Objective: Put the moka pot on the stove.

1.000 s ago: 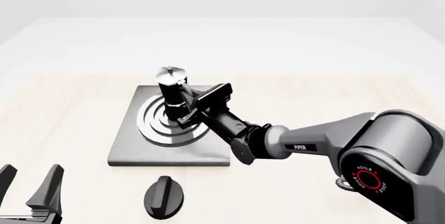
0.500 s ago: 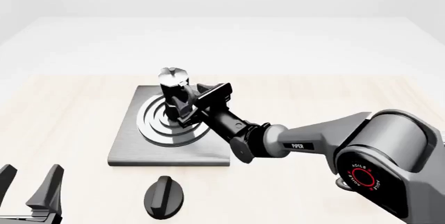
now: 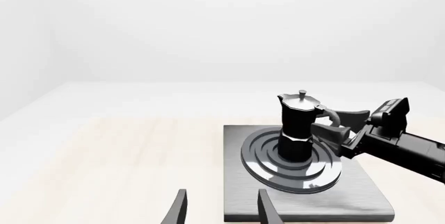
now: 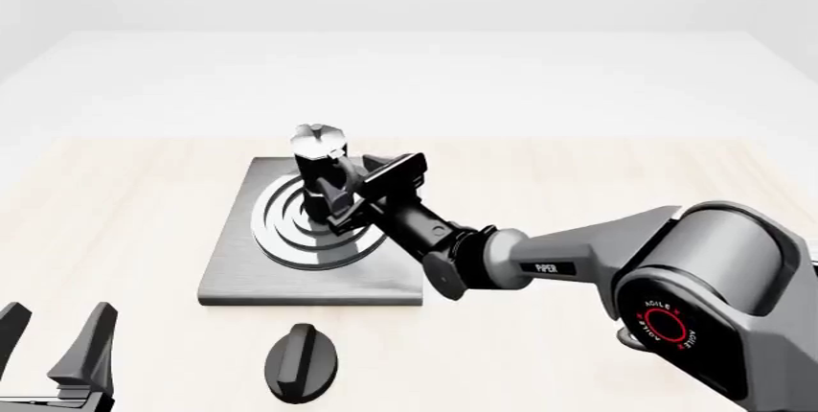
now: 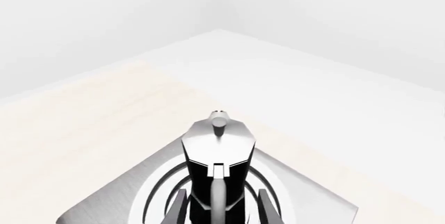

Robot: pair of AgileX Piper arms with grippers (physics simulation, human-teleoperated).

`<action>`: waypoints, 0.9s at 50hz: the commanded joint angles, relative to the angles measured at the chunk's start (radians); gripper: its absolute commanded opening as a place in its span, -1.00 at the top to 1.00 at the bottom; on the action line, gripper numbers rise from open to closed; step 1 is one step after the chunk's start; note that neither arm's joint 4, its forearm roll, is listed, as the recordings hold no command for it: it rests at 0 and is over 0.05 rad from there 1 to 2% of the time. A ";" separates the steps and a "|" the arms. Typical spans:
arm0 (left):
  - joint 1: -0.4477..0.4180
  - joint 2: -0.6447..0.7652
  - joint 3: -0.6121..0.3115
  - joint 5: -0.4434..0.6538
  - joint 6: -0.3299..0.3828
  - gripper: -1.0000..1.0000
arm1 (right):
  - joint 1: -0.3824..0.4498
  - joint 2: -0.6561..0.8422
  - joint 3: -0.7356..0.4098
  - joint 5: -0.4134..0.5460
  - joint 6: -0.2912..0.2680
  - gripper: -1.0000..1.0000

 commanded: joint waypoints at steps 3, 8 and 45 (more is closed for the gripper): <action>0.000 0.000 0.000 0.000 0.000 -1.00 | -0.010 0.002 -0.005 0.002 -0.009 -1.00; 0.000 0.000 0.000 0.000 0.000 -1.00 | -0.006 0.004 -0.006 0.003 -0.009 -1.00; 0.000 0.000 0.000 0.000 0.000 -1.00 | 0.057 -0.141 0.249 -0.109 -0.021 -1.00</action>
